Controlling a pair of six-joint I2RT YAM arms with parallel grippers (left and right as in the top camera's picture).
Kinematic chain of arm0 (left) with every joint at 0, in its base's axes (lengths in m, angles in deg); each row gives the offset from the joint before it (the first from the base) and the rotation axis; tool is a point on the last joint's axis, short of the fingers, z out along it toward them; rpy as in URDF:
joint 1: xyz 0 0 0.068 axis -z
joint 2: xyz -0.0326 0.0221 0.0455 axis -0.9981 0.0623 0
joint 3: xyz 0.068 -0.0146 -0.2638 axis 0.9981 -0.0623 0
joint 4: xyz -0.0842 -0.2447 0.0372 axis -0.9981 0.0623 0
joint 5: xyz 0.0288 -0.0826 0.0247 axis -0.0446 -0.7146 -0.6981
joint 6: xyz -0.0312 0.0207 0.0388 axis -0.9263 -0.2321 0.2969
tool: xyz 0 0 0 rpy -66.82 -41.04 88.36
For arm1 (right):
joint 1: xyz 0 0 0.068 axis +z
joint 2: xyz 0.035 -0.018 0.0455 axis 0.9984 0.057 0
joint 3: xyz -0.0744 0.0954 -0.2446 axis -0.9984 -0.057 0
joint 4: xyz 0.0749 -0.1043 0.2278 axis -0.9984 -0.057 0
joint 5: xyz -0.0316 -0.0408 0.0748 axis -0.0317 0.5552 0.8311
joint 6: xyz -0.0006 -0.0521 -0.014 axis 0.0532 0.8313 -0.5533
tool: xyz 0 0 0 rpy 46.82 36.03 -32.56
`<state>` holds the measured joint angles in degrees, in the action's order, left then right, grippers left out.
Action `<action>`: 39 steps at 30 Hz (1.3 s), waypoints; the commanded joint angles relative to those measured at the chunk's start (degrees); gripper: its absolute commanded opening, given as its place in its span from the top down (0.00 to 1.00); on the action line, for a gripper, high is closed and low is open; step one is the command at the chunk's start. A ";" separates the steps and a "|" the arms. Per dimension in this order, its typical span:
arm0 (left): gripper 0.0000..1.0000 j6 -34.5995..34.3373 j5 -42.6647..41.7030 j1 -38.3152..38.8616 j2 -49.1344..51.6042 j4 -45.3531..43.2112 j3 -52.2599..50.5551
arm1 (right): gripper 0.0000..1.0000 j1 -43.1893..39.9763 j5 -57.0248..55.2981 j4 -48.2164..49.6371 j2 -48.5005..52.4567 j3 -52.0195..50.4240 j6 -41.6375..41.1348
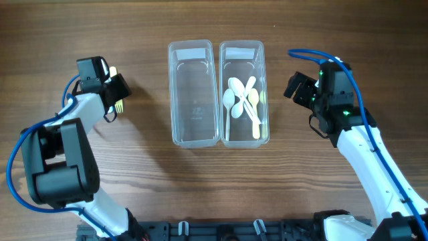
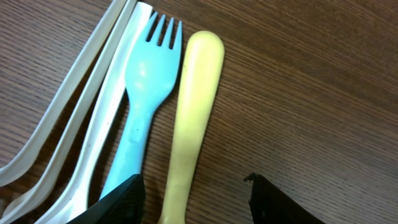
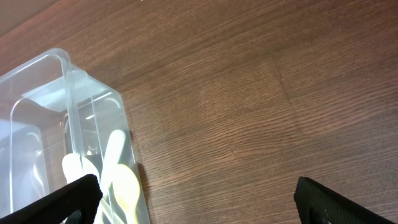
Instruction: Pack container
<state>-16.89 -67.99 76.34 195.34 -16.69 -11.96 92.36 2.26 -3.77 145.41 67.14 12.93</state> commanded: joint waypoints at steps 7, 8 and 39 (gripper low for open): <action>0.54 0.81 -1.55 1.64 0.48 3.76 0.79 | 0.00 -0.13 -1.20 0.15 0.31 -0.02 -0.33; 0.56 0.22 -1.51 1.68 0.48 4.57 0.79 | 0.00 -0.13 -1.22 0.17 0.31 -0.02 -0.33; 0.70 -3.28 -2.64 1.68 -10.54 6.05 0.79 | 0.00 -0.13 -1.20 0.17 0.33 -0.02 -0.33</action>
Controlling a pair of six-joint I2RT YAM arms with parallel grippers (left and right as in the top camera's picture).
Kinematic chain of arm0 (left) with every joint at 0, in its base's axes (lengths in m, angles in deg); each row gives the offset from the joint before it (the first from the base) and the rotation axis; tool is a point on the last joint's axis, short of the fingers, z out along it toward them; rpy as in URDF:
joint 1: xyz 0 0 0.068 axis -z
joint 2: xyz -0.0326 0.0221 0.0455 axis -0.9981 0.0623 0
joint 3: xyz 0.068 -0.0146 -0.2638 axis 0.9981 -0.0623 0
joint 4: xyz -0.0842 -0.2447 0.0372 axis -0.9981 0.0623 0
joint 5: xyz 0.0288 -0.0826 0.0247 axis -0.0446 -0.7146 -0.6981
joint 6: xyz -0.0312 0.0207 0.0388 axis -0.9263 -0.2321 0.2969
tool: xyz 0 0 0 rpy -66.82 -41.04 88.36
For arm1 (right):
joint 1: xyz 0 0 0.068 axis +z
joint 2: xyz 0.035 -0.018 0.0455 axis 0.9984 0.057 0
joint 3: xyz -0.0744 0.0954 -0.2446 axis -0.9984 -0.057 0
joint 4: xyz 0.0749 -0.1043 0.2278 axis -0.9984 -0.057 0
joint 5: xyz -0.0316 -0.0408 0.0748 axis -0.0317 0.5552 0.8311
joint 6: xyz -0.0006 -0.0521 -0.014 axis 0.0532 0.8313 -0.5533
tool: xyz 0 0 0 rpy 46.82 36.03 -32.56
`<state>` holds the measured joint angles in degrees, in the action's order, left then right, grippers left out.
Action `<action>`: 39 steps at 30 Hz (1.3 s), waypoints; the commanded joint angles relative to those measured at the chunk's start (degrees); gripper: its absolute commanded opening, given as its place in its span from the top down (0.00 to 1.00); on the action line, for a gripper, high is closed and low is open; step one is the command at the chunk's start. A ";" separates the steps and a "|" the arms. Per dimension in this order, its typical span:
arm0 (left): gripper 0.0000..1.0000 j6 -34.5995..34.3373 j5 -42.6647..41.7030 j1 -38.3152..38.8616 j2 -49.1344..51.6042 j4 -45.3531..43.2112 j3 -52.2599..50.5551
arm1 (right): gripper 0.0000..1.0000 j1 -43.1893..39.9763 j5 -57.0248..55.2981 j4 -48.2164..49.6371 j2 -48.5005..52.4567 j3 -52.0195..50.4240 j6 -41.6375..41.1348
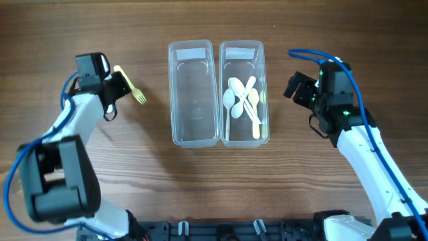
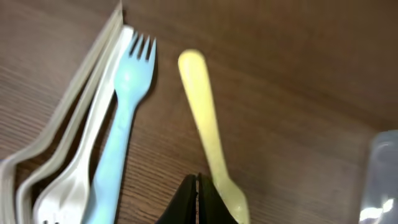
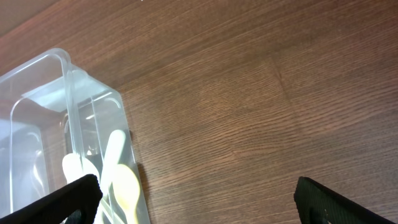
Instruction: Pack container
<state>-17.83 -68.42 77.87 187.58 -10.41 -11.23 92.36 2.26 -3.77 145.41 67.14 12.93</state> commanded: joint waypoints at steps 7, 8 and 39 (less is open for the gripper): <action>0.42 -4.13 -10.60 0.15 -2.82 -2.36 0.07 | 0.00 -0.13 -1.20 0.17 0.33 -0.02 -0.33; 0.42 -5.95 -10.60 0.15 -2.71 -2.08 0.07 | 0.00 -0.13 -1.20 0.17 0.31 -0.02 -0.33; 0.45 -32.70 2.95 7.32 2.08 2.58 0.04 | 0.00 -0.13 -1.20 0.17 0.31 -0.02 -0.31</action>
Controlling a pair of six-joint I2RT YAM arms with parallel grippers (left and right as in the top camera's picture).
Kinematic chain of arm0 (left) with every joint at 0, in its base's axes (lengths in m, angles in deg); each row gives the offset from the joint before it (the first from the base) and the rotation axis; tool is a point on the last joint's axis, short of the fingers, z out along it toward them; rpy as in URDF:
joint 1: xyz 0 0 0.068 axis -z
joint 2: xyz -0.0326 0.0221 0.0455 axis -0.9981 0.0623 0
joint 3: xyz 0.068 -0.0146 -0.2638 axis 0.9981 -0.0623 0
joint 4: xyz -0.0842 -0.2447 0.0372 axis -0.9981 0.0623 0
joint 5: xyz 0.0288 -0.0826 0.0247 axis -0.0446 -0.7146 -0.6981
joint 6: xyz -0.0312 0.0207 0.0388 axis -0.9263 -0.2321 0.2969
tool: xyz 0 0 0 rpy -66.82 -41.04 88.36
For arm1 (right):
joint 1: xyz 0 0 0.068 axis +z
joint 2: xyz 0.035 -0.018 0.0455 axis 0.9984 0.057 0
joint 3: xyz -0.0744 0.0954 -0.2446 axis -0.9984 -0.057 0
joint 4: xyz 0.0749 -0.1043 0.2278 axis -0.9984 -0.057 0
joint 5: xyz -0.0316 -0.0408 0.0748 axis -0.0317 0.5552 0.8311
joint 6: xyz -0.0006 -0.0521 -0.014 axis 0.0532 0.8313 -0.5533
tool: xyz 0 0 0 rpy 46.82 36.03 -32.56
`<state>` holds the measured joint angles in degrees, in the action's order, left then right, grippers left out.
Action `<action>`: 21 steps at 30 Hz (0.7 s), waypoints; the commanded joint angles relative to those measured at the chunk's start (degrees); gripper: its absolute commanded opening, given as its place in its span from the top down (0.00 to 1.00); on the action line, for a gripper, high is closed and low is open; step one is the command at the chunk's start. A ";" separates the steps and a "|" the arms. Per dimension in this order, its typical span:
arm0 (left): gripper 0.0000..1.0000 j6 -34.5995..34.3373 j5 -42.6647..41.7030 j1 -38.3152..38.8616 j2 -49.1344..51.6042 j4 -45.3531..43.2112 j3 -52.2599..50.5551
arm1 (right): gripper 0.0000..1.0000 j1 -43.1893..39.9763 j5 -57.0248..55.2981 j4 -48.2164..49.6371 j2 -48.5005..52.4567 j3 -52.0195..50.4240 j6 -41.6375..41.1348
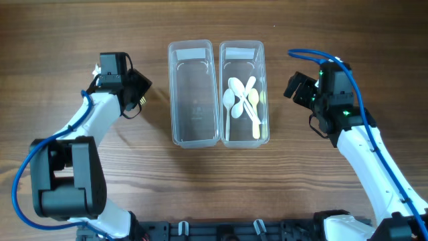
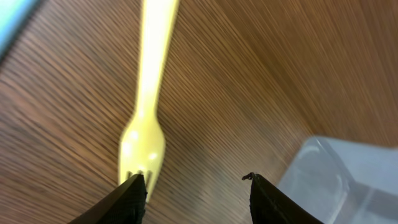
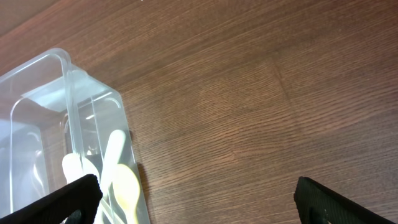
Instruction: Pack container
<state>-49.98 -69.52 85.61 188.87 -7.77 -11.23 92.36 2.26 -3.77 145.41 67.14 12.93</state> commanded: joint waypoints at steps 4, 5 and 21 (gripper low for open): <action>0.46 1.29 5.46 -0.44 2.58 -0.46 0.04 | 0.00 -0.13 -1.22 0.17 0.33 -0.02 -0.31; 0.45 1.27 5.62 -0.44 3.10 -0.57 0.07 | 0.00 -0.13 -1.20 0.17 0.31 -0.02 -0.31; 0.69 7.28 6.73 -0.96 8.83 -1.36 0.07 | 0.00 -0.13 -1.20 0.17 0.33 -0.02 -0.33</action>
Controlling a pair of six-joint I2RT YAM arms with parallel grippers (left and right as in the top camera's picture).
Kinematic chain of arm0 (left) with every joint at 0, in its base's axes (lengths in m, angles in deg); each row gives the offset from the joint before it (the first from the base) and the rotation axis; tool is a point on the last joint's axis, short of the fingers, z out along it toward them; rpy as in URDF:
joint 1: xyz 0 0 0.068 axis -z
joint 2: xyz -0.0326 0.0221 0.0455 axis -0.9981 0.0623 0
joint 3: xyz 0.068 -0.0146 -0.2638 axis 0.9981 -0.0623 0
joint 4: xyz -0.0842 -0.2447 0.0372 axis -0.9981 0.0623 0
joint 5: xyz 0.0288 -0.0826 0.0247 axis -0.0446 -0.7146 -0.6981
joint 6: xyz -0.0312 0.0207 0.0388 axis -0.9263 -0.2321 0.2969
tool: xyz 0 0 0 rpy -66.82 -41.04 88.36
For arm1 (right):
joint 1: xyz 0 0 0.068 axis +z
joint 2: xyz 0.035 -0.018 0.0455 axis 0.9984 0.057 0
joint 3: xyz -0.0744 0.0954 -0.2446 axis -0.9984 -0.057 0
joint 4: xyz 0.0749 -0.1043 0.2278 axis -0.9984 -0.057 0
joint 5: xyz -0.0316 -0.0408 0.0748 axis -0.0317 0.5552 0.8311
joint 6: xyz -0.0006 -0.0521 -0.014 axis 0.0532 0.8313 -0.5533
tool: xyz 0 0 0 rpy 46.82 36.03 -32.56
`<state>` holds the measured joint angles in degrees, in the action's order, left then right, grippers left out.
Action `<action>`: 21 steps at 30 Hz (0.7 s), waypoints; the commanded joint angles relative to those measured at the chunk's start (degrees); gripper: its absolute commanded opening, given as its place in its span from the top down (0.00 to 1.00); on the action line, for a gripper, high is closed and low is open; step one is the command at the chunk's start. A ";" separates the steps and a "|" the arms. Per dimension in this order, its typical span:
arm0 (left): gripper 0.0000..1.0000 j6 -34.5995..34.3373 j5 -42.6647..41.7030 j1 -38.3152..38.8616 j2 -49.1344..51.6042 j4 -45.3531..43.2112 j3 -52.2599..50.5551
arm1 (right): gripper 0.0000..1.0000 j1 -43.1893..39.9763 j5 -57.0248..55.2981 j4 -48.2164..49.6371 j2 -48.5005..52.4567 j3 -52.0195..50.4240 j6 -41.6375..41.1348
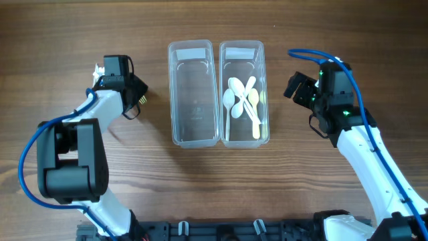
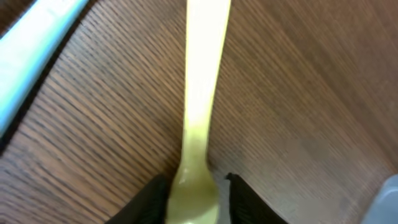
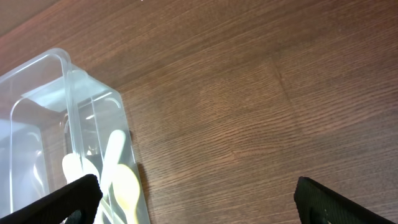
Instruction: Pack container
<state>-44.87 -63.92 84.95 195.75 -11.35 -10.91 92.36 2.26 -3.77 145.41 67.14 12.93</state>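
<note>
Two clear containers stand side by side: the left one [image 1: 193,130] holds nothing, the right one [image 1: 261,100] holds white and yellow spoons [image 1: 242,99]. My left gripper [image 1: 136,94] sits left of them, low on the table, shut on the neck of a yellow fork [image 2: 200,93]; its tines [image 1: 142,100] poke out toward the containers. In the left wrist view the dark fingertips [image 2: 154,198] flank the fork. My right gripper [image 3: 198,202] hangs open to the right of the spoon container [image 3: 68,106], with nothing in it.
A light blue fork [image 2: 34,34] lies just left of the yellow one. A bit of white cutlery [image 1: 98,68] shows behind the left wrist. Bare wooden table [image 1: 214,187] surrounds the containers.
My left gripper's fingers stood wide apart with the yellow fork by the left finger; now they have come together on the fork's neck. The right arm has not moved.
My left gripper was open over the yellow fork's handle beside the blue and white cutlery. Then it was shut, with the fork angled away from the pile. Then it stood open nearer the containers at the fork's tine end, and now grips its neck.
</note>
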 commanded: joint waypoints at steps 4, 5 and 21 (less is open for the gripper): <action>0.72 3.65 1.05 -0.28 1.95 2.95 -0.26 | 0.00 -0.13 -1.20 0.17 0.33 -0.02 -0.33; 0.72 3.65 1.01 -0.26 1.95 2.99 -0.26 | 0.00 -0.13 -1.20 0.17 0.31 -0.02 -0.31; 0.76 3.65 -5.84 -0.24 1.49 12.72 -0.26 | 0.00 -0.13 -1.20 0.17 0.31 -0.02 -0.33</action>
<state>-41.46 -68.05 84.75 195.58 -3.35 -9.31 92.36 2.29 -3.77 145.41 67.14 12.93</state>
